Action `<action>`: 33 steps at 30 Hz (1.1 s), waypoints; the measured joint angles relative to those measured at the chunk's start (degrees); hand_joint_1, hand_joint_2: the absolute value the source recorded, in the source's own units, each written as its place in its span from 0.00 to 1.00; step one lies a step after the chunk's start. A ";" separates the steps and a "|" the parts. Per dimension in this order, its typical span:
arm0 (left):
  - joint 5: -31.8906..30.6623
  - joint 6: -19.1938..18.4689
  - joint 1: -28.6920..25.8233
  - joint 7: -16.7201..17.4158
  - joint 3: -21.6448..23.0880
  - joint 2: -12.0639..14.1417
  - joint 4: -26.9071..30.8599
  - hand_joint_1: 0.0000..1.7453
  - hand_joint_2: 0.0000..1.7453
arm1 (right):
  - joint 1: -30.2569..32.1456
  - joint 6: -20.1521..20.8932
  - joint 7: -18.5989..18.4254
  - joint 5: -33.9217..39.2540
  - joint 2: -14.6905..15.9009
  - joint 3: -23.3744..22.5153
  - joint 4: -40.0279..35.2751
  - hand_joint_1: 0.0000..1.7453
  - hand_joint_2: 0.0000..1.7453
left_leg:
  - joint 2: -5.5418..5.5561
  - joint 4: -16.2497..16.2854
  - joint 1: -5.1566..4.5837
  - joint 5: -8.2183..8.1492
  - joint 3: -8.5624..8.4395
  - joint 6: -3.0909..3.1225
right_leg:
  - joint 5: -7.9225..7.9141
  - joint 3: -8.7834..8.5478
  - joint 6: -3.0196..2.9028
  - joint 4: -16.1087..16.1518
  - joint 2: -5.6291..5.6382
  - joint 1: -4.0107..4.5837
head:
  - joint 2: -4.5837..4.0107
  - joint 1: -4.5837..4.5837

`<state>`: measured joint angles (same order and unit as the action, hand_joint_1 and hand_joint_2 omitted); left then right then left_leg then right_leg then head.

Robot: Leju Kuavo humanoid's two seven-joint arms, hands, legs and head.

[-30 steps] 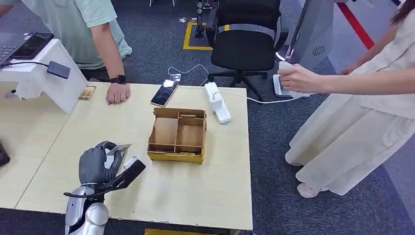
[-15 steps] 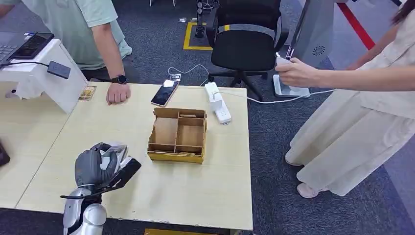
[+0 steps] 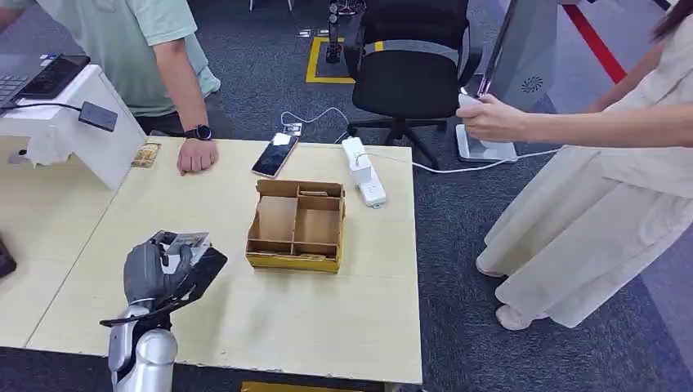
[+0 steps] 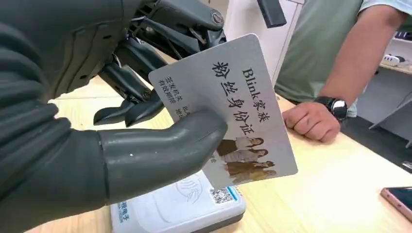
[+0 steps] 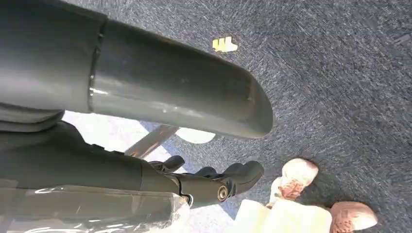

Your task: Pass the card to the sensor for recognition and then transmit it.

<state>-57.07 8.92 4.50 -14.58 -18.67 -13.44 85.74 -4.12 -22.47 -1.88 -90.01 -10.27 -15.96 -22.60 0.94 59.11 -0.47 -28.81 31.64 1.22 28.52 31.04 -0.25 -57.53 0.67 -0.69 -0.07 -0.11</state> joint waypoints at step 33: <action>3.62 -5.50 0.51 3.63 -0.87 -0.72 -4.76 1.00 1.00 | 0.00 0.04 0.33 0.00 0.00 -0.37 -0.33 0.00 0.00 | 0.00 0.00 0.00 0.00 0.00 0.00 | 0.00 0.00 0.00 0.00 0.00 0.00 | 0.00 0.00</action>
<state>-53.44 3.41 5.00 -10.95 -19.54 -14.16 80.98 -4.13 -22.43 -1.55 -90.01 -10.27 -16.33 -22.93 0.94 59.11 -0.47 -28.81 31.64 1.22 28.52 31.05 -0.25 -57.53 0.68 -0.69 -0.07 -0.11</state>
